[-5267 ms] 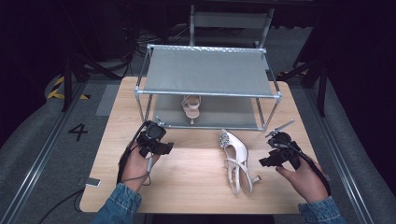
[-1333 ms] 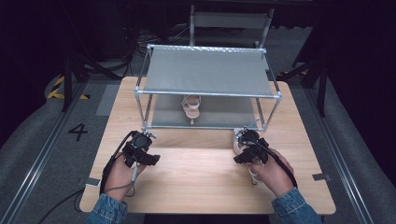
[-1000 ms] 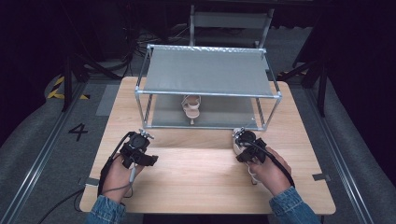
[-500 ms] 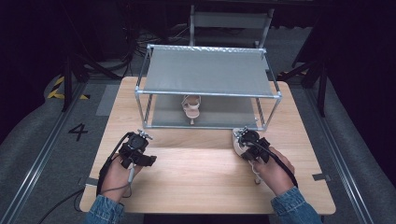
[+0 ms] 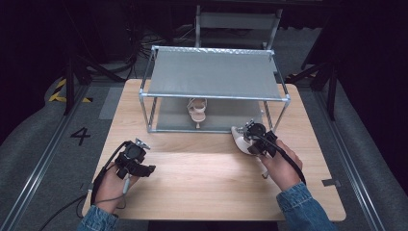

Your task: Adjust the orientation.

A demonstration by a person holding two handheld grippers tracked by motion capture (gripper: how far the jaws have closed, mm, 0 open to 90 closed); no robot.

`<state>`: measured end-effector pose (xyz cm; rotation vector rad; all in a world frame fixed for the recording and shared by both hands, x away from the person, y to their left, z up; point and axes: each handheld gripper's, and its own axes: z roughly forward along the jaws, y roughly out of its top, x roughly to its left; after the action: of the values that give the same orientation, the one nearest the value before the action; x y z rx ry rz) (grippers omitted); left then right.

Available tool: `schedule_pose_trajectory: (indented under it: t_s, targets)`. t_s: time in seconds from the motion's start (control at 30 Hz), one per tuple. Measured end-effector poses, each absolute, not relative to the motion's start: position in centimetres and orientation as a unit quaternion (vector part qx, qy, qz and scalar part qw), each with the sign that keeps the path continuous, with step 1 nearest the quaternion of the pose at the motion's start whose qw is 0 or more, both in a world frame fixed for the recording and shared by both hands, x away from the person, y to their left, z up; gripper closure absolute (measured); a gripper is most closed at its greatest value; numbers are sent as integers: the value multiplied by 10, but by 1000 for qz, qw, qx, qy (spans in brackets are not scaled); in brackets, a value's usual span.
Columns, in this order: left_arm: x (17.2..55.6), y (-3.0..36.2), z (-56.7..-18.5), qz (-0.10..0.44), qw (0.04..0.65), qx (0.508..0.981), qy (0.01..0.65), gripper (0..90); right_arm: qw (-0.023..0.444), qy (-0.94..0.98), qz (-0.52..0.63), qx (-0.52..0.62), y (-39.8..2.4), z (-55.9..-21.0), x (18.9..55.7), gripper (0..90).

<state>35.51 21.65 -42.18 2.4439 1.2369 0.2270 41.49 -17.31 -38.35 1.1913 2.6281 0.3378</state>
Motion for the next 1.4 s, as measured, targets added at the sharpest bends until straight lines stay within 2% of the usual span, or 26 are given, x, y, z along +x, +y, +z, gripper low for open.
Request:
schedule_pose_trajectory:
  t_s: [0.73, 1.4]
  targets:
    - [359, 219, -426, 65, 196, 873, 443, 436, 159, 890, 152, 400, -132, -377, 471, 848]
    - [358, 221, -425, 67, 198, 870, 446, 434, 188, 878, 184, 400, -114, -389, 482, 846]
